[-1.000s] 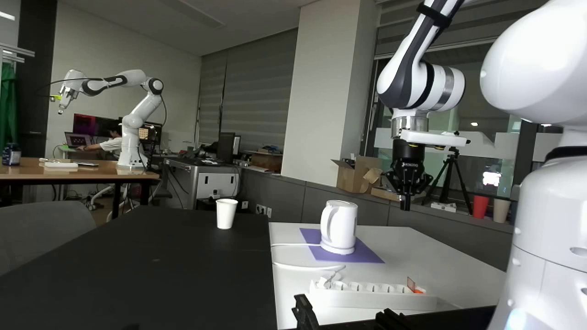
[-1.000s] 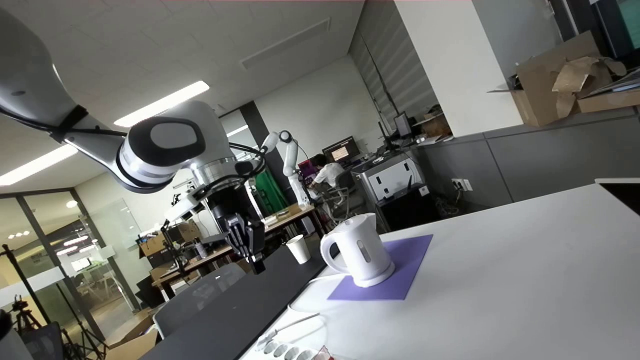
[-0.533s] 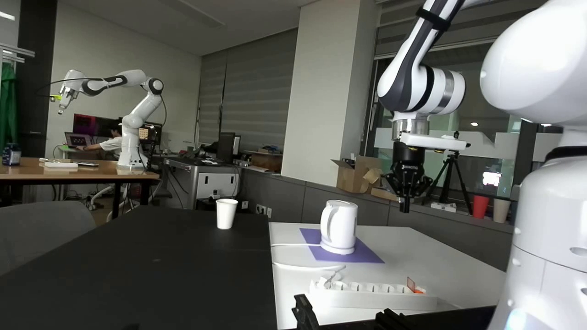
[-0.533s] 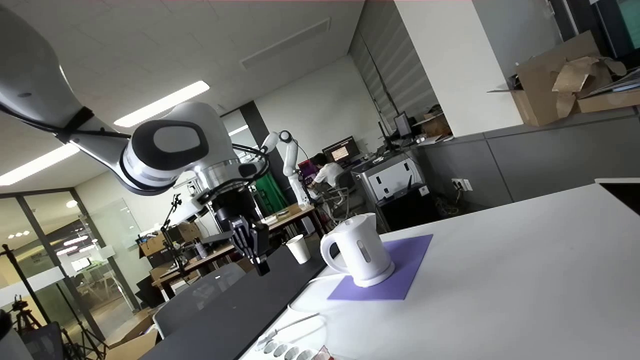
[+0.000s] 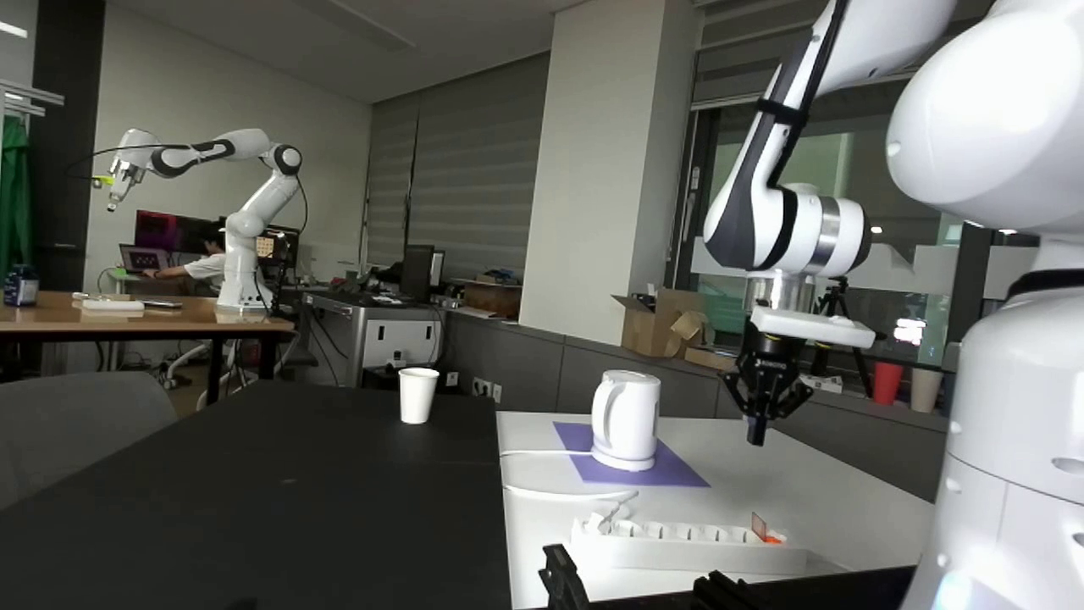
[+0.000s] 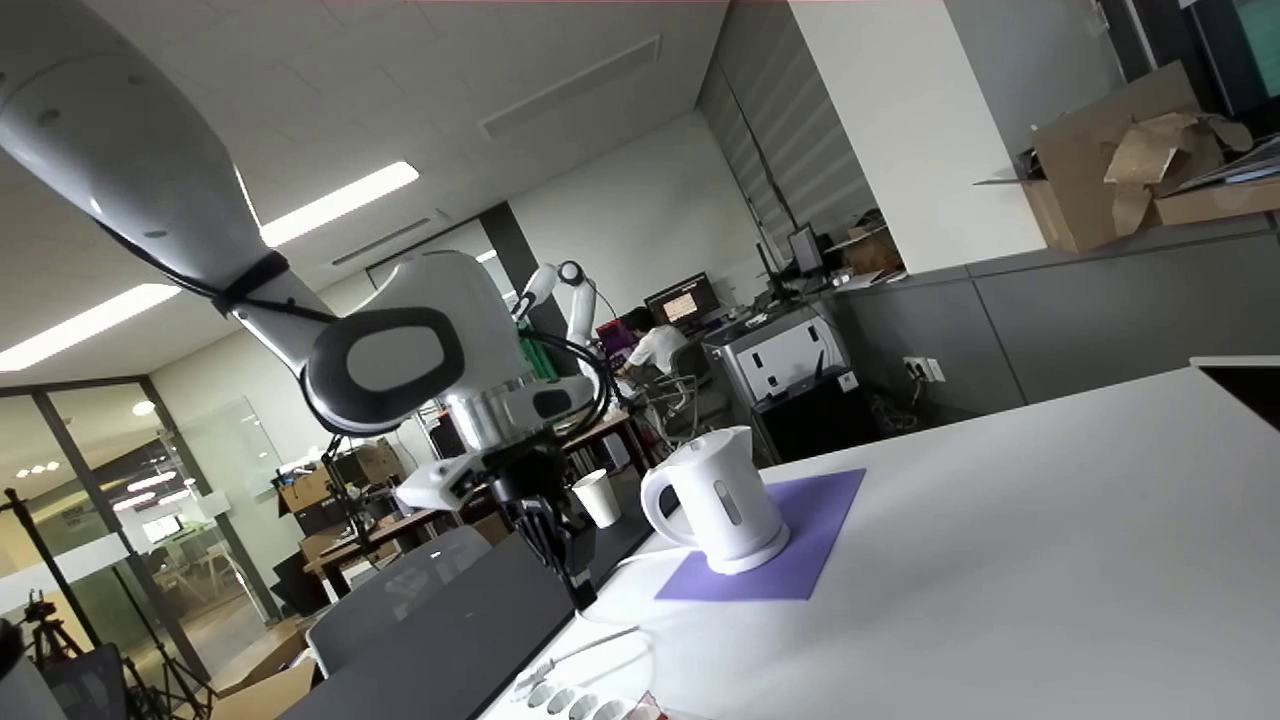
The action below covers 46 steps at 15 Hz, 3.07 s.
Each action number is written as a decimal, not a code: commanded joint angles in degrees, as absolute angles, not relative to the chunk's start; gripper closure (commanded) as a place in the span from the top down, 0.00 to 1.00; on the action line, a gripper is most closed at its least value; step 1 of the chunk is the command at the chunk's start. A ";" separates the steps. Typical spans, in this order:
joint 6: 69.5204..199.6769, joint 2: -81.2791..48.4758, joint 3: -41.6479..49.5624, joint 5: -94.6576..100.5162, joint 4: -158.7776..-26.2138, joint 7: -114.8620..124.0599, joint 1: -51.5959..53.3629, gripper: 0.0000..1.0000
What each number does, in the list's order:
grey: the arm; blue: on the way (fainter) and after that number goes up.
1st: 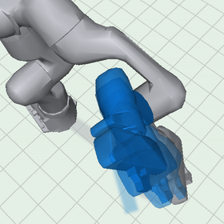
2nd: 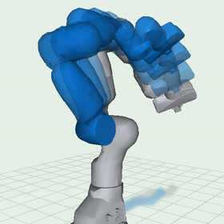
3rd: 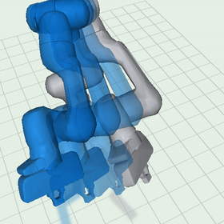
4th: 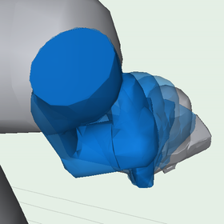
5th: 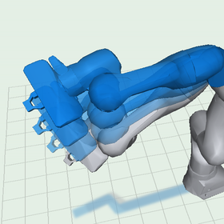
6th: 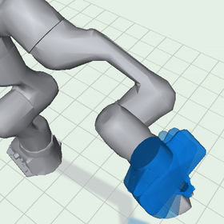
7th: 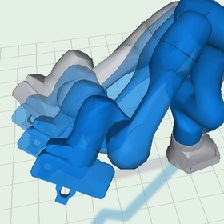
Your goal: Turn off the switch on the adapter
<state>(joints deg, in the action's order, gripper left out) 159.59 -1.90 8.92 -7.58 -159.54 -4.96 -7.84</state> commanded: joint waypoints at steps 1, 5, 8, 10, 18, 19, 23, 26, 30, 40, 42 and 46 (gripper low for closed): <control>163.37 -9.43 7.94 -12.70 -158.12 -8.76 -9.27 0.00; 167.67 -16.87 7.77 -15.21 -156.36 -11.57 -10.39 0.00; 170.08 -21.37 7.72 -14.33 -154.70 -12.93 -11.38 0.00; 171.65 -24.09 7.60 -13.98 -153.34 -13.75 -11.86 0.00; 174.83 -29.93 3.89 -6.96 -149.66 -11.29 -17.59 0.00; 175.04 -30.30 3.45 -6.61 -149.44 -11.27 -18.15 0.00; 174.56 -29.48 2.04 -6.29 -149.87 -11.06 -19.81 0.00; 173.82 -28.30 1.68 -6.52 -150.53 -10.62 -20.16 0.00; 172.96 -26.85 2.96 -6.29 -151.64 -9.41 -18.35 0.00; 174.26 -27.81 2.21 -6.63 -151.67 -8.57 -18.06 0.00; 174.51 -27.96 1.77 -6.73 -151.71 -8.69 -18.45 0.00; 175.33 -28.73 1.44 -6.65 -151.78 -8.79 -18.57 0.00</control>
